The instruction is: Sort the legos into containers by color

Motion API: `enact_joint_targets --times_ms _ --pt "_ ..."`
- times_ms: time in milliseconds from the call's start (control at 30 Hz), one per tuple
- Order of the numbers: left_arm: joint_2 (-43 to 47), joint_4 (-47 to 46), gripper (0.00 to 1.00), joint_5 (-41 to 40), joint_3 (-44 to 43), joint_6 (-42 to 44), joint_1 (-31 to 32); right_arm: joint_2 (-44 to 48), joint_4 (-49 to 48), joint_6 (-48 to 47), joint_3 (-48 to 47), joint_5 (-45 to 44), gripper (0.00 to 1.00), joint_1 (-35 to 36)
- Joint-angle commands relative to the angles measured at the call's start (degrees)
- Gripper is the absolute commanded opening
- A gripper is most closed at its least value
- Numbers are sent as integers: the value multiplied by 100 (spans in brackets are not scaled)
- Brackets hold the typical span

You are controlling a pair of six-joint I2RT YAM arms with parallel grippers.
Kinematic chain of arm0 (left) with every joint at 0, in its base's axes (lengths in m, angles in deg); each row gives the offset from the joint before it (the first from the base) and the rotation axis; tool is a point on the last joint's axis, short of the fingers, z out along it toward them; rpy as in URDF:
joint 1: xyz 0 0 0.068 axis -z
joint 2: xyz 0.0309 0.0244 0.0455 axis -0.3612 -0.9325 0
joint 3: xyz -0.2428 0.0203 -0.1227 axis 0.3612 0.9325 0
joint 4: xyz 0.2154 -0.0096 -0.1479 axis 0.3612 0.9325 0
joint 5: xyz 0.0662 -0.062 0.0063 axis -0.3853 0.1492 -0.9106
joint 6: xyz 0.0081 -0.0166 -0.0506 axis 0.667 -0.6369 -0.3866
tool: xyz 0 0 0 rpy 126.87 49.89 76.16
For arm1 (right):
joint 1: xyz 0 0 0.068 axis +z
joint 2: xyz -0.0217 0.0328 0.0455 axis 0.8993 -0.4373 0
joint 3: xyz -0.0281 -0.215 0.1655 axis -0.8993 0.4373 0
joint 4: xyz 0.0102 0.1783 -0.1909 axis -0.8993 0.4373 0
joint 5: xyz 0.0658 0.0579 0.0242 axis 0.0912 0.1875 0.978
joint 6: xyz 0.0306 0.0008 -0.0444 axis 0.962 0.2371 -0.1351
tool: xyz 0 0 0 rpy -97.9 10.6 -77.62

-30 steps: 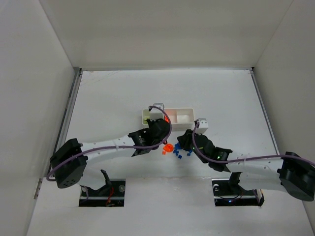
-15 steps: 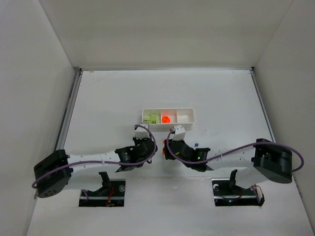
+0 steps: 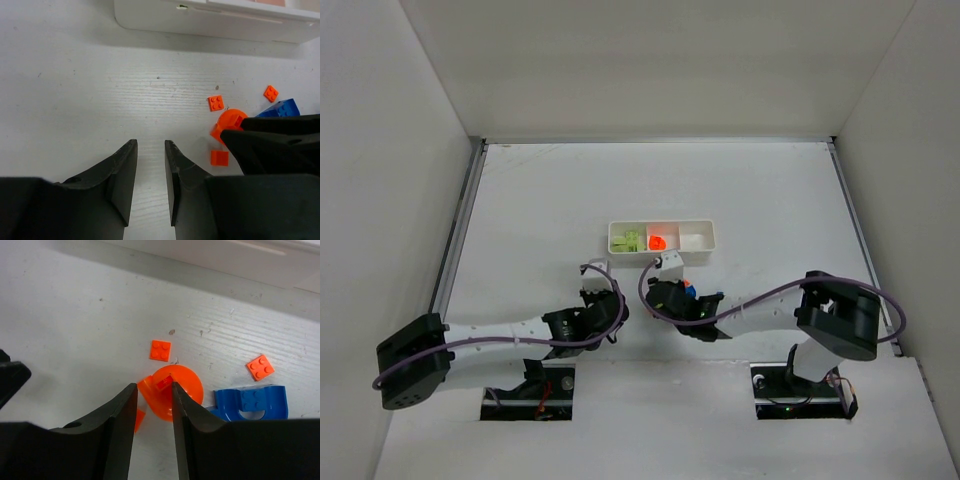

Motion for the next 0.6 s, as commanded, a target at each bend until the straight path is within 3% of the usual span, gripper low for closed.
enact_joint_targets --times_ms 0,200,300,400,567 --pt "-109 -212 26 -152 72 -243 104 -131 147 -17 -286 -383 37 2" --pt "-390 -353 28 -152 29 -278 271 -368 173 0 -409 -409 27 -7" --pt "-469 -362 28 -214 2 -278 350 -438 234 53 -453 -479 30 -15" --pt "-487 -362 30 -284 11 -322 421 -456 261 62 -488 -628 44 -15" --pt "-470 -327 30 -284 20 -331 430 -403 261 44 -515 -787 38 -7"
